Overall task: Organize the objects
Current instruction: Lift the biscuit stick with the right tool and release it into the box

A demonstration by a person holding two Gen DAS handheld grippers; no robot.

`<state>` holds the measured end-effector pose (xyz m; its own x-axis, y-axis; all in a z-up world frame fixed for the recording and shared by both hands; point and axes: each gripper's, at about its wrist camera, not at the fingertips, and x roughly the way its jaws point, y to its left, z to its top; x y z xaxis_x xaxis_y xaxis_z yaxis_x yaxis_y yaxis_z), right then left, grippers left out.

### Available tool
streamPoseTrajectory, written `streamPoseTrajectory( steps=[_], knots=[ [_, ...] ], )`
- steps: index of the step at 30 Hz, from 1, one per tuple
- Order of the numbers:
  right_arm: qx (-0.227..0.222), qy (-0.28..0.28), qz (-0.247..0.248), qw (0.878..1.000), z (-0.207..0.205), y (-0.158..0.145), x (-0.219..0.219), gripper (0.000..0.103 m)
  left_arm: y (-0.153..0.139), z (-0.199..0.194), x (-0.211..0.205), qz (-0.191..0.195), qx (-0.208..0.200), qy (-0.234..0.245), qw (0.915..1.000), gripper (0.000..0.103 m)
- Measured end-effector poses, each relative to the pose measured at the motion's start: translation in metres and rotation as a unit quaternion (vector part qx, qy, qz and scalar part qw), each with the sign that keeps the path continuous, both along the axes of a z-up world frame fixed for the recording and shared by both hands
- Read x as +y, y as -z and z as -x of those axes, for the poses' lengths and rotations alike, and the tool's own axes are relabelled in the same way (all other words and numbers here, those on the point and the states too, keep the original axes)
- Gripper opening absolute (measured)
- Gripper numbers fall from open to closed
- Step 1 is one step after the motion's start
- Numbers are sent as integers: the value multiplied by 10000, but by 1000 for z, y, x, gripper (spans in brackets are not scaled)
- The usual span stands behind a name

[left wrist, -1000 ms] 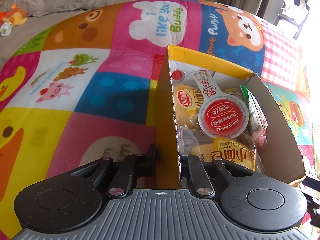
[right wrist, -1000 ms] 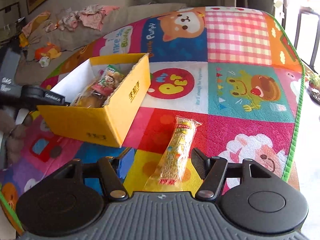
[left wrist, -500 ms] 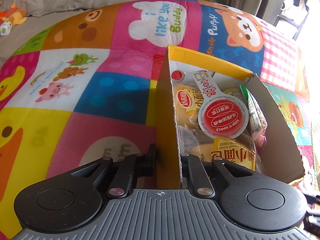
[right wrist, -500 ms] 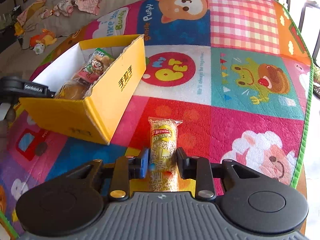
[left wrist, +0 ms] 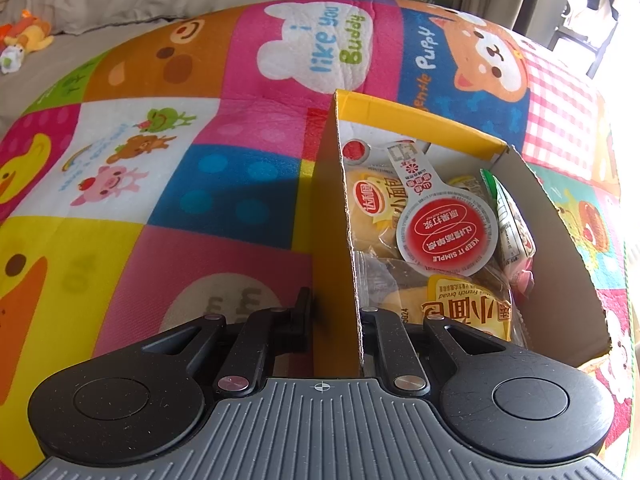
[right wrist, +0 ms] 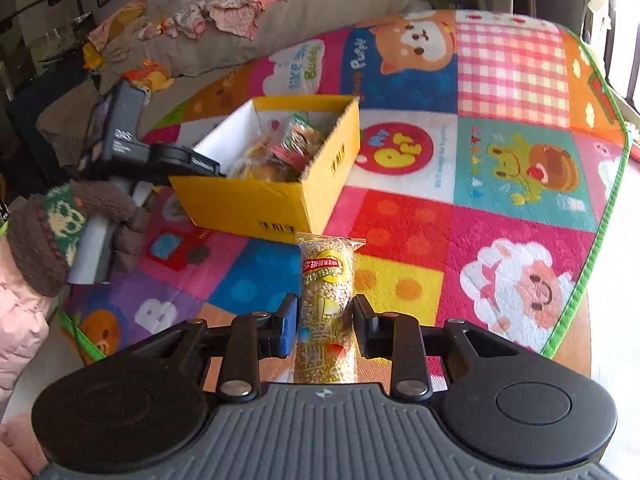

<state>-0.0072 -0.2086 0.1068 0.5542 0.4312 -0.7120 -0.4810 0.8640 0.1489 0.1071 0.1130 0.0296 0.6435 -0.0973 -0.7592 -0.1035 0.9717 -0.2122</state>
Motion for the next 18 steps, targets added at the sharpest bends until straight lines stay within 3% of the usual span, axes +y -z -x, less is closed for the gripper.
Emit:
streamPoseTrajectory(
  steps=[10,14,18],
  knots=[
    [-1525,-152,-578,9865,-11,-112,23,28,1,1,1,44,-41,0,10000,14],
    [-1378,-70,-925,9861,-46,-125,38,28,1,1,2,65,-56,6,10000,15],
    [-1119,167,-1096,9875,-83,-114,56,28,2,3,4,155,-83,5,9998,15]
  ],
)
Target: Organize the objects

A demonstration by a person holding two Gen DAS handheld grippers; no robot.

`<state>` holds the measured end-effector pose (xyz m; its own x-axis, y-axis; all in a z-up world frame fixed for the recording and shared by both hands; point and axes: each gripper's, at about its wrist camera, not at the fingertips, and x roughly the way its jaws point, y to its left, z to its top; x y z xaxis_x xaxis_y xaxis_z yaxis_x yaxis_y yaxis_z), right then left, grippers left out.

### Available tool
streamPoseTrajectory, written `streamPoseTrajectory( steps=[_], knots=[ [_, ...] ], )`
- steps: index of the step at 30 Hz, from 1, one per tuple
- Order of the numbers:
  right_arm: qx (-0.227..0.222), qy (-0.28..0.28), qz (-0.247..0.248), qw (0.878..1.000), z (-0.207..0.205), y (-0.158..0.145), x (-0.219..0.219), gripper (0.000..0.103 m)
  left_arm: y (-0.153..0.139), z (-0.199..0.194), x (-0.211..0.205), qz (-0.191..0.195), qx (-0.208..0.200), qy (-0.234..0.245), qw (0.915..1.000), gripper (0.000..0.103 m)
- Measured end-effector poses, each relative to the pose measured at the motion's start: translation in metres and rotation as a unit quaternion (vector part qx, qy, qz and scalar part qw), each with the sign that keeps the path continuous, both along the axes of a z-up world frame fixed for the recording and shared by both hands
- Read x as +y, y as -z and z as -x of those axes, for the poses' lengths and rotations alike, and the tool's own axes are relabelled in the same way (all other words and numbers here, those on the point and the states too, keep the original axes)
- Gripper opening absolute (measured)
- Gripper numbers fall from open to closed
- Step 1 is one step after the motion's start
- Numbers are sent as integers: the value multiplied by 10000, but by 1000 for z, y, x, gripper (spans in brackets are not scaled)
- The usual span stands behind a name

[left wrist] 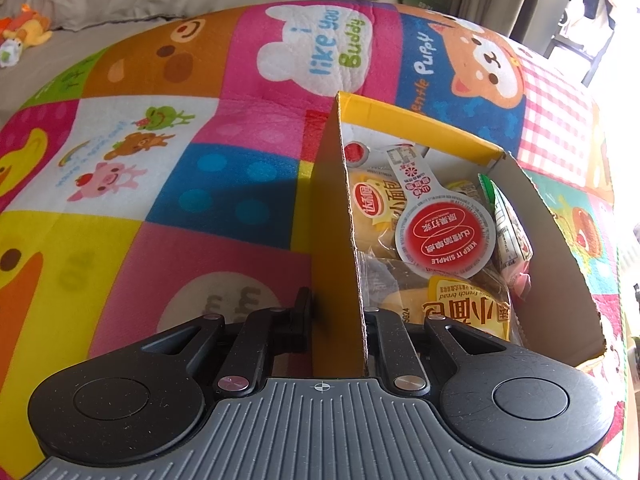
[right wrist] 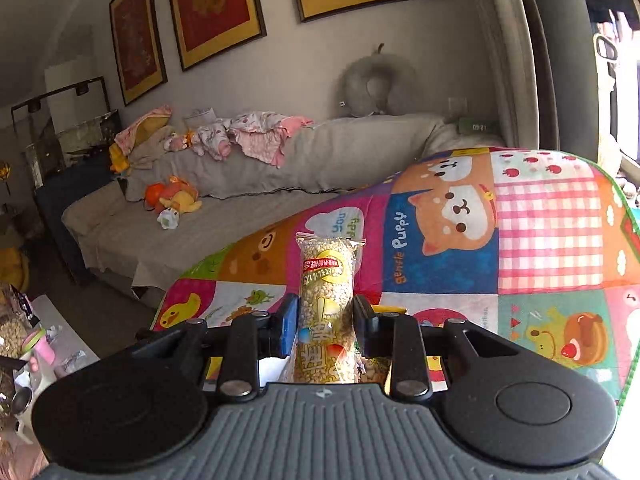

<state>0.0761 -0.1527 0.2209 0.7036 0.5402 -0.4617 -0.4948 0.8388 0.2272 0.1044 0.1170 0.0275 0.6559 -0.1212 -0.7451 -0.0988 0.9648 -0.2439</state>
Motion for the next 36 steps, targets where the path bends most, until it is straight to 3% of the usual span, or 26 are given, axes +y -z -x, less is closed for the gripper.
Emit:
streamPoseTrajectory(
  steps=[6,8,9,12,16,22,27,33,36],
  knots=[
    [463,290,-159,9984,-46,36,21,30,0,0,0,2,-11,11,10000,15],
    [676,282,-152,9972,-57,50,23,43,0,1,0,13,-20,19,10000,16],
    [701,391,-87,9967,-59,57,24,43,1,1,0,12,-24,23,10000,16],
    [613,514,228,9965,-56,72,23,43,0,1,0,7,-22,29,10000,16],
    [542,526,390,9964,-50,80,13,56,0,1,0,8,-25,22,10000,16],
    [376,279,804,9957,-28,95,10,66,0,1,0,-7,-12,33,10000,16],
    [186,-242,1252,9917,5,115,20,68,0,1,0,-5,-14,26,10000,15],
    [344,-544,1584,9853,22,150,29,69,-1,-1,-5,-155,49,9,9999,12],
    [368,-428,1640,9848,17,165,32,61,-4,-15,-23,-457,127,222,9986,12]
  ],
)
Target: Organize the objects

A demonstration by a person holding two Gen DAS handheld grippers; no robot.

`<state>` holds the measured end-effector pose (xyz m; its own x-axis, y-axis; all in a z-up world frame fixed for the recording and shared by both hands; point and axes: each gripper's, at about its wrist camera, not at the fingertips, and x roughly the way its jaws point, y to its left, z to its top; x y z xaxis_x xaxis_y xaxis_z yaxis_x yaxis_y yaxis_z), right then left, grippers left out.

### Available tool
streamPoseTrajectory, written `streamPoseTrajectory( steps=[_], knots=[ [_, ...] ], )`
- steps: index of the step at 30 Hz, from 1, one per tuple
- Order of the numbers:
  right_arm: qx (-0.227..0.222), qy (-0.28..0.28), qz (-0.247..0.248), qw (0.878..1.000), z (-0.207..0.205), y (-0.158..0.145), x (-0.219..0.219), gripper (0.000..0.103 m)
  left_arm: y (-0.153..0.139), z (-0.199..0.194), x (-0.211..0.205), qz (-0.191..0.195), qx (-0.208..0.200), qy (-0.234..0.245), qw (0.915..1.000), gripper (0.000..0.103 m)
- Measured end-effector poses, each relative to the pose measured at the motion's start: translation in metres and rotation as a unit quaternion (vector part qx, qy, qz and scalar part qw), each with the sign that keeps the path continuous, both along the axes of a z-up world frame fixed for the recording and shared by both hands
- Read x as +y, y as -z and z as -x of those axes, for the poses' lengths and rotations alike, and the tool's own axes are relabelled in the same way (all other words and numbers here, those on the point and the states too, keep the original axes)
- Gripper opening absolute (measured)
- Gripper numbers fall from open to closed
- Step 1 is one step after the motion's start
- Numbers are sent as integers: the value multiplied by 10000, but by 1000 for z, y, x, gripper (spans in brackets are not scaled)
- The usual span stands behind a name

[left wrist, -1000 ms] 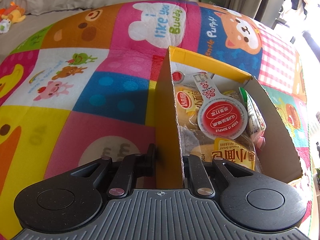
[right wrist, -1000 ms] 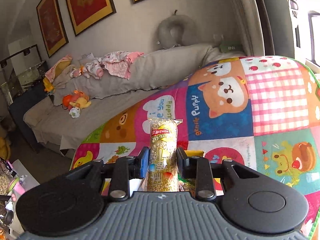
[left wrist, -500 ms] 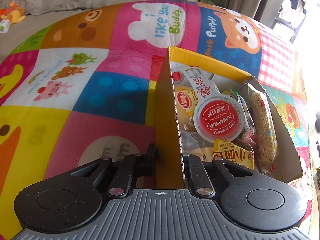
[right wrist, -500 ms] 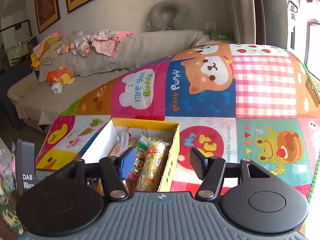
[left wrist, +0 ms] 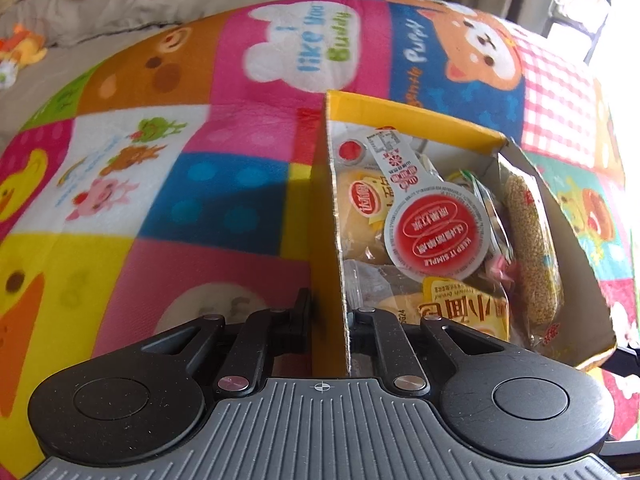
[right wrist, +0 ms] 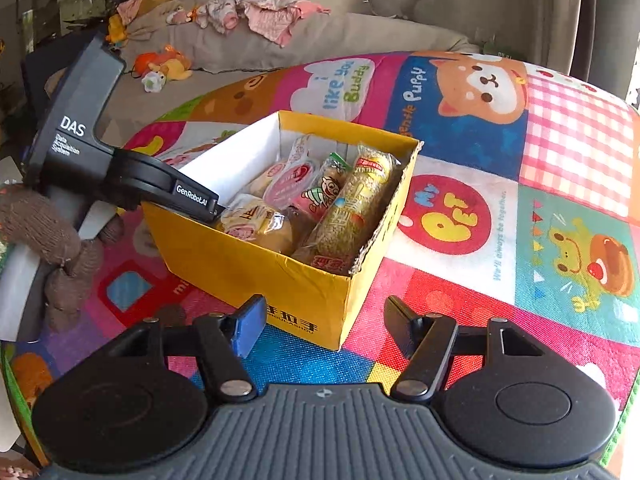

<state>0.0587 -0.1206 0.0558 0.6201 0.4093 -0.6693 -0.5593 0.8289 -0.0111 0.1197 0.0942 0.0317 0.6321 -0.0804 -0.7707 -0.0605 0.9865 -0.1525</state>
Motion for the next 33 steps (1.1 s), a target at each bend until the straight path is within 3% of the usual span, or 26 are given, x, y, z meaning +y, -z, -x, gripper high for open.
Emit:
streamPoseTrajectory(
  steps=[3,5,7,8,13,16,20,23,26,30,32,33],
  knots=[
    [4,221,-148,9996,-14,6,-4,58,-1,-33,-24,-79,-64,249,9996,11],
    [-203,534,-48,9984,-24,9,-7,58,-1,-59,-34,-162,-247,339,9990,16],
    [-359,937,-8,9950,-39,11,-13,58,2,-79,-34,-458,-275,238,9983,37],
    [-368,1086,-56,9934,-45,12,-17,58,4,-84,-30,-524,-296,98,9981,41],
    [-358,1307,-236,9905,-64,13,-23,58,6,-86,-22,-576,-417,-100,9974,41],
    [-418,1367,-177,9896,-58,13,-27,60,-6,-66,-25,-738,-775,-38,9943,41],
    [-449,1426,-291,9883,-32,5,-43,96,-33,-11,-32,-980,-1468,-59,9843,42],
    [-357,1454,-253,9884,-4,7,-50,103,-46,39,-32,-850,-1873,-156,9785,40],
    [-162,1421,-184,9896,18,16,-50,103,-34,82,-35,-560,-1616,-13,9853,40],
    [2,1506,-3,9886,32,36,-41,103,1,109,-50,-793,-1175,187,9897,40],
    [155,1566,79,9875,30,45,-37,103,15,114,-58,-647,-1013,286,9923,40],
    [226,1619,-15,9866,28,44,-39,103,18,116,-63,-644,-1036,280,9921,45]
  ],
)
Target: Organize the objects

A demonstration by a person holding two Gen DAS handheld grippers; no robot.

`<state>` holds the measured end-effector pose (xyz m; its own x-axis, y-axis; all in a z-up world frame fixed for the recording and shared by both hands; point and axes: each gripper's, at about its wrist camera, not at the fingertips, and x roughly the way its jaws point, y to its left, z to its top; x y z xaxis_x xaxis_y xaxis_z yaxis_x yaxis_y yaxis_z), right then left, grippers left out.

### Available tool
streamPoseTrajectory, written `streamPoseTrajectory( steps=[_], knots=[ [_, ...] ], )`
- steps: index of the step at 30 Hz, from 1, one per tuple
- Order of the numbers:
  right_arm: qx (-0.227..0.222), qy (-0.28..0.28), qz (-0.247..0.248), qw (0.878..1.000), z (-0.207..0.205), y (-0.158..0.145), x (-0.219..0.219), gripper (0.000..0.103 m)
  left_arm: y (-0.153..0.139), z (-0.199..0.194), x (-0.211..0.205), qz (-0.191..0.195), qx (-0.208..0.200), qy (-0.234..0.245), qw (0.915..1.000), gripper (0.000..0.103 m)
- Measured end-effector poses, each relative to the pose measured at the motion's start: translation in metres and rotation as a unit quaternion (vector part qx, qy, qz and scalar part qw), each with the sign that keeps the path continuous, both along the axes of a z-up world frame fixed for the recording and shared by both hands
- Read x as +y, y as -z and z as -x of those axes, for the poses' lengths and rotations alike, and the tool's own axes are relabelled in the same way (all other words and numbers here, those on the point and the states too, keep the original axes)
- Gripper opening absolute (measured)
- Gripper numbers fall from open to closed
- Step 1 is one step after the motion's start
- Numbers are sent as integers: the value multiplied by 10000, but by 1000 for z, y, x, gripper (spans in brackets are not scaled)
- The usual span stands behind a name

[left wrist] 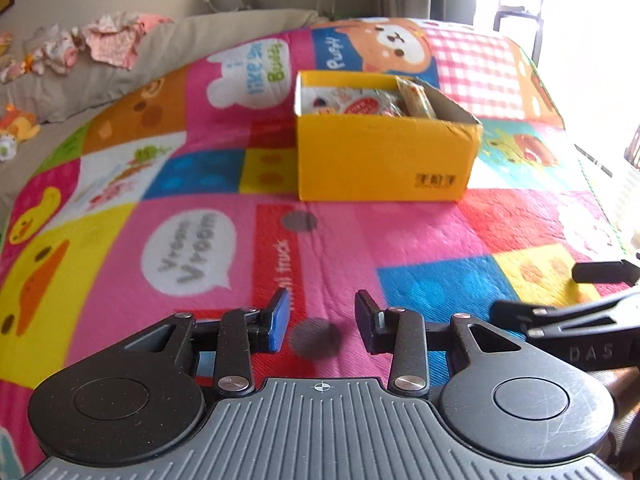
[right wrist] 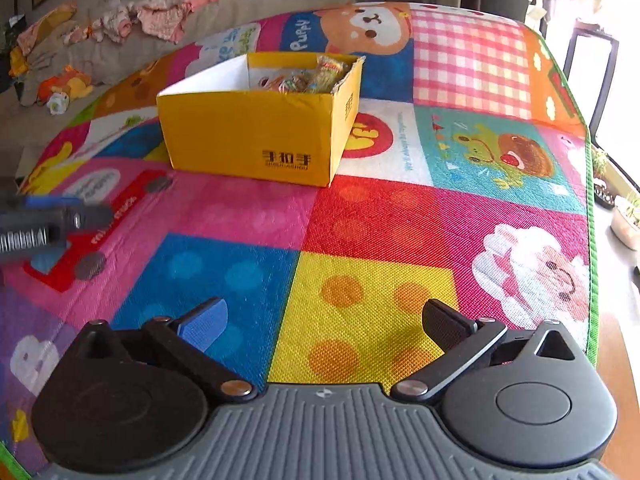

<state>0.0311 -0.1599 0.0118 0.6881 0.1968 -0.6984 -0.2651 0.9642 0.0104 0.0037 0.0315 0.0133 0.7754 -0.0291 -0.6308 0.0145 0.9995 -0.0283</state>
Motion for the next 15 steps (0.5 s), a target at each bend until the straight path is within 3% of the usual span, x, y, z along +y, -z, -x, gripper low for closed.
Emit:
streamPoseTrajectory(
  steps=[4,9,15],
  knots=[
    [80,114,-57,9999,-6,2,-1,103,7,2,-17,-223,-259,107,9994,45],
    [-233,197,-142,9994,-8,7,0,103,10,2,-8,119,-330,44,9994,45],
    [-335,413,-222,9983,-4,8,0,103,10,2,-14,-50,-324,30,9995,45]
  ],
)
